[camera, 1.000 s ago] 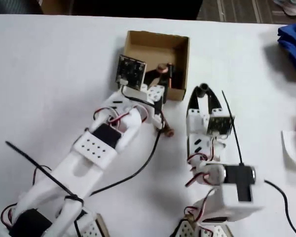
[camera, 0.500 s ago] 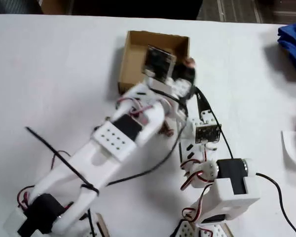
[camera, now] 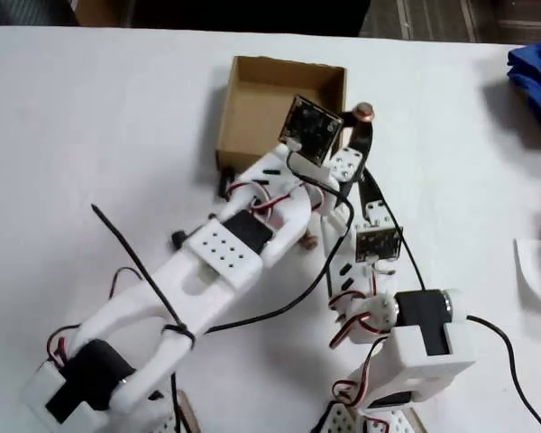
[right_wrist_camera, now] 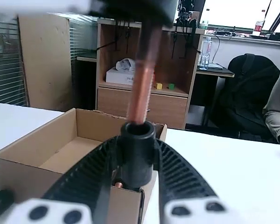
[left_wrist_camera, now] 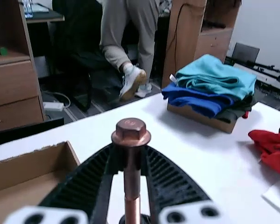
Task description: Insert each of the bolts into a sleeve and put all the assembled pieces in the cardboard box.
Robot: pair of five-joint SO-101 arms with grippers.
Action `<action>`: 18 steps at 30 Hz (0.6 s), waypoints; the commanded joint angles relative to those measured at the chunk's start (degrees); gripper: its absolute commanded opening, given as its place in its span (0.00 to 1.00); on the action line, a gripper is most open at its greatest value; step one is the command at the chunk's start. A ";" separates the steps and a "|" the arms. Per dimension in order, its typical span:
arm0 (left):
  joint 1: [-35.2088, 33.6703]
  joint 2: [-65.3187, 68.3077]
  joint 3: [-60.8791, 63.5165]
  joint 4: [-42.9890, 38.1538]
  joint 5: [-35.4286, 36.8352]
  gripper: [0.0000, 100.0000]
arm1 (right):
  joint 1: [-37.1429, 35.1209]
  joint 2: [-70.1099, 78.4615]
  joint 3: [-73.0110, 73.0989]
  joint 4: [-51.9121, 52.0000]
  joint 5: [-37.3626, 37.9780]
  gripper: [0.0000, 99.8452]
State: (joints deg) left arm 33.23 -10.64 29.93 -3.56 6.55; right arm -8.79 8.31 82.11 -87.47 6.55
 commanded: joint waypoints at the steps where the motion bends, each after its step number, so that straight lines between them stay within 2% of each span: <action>1: 0.35 -0.35 -2.86 -2.37 -0.62 0.03 | -0.40 0.13 0.00 -1.10 0.35 0.02; 18: -0.97 0.97 0.75 -2.46 -0.62 0.03 | -0.40 -0.31 0.62 -1.45 0.35 0.02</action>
State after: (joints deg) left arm 32.97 -10.02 31.34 -4.18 6.55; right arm -8.79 8.31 82.46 -87.47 6.55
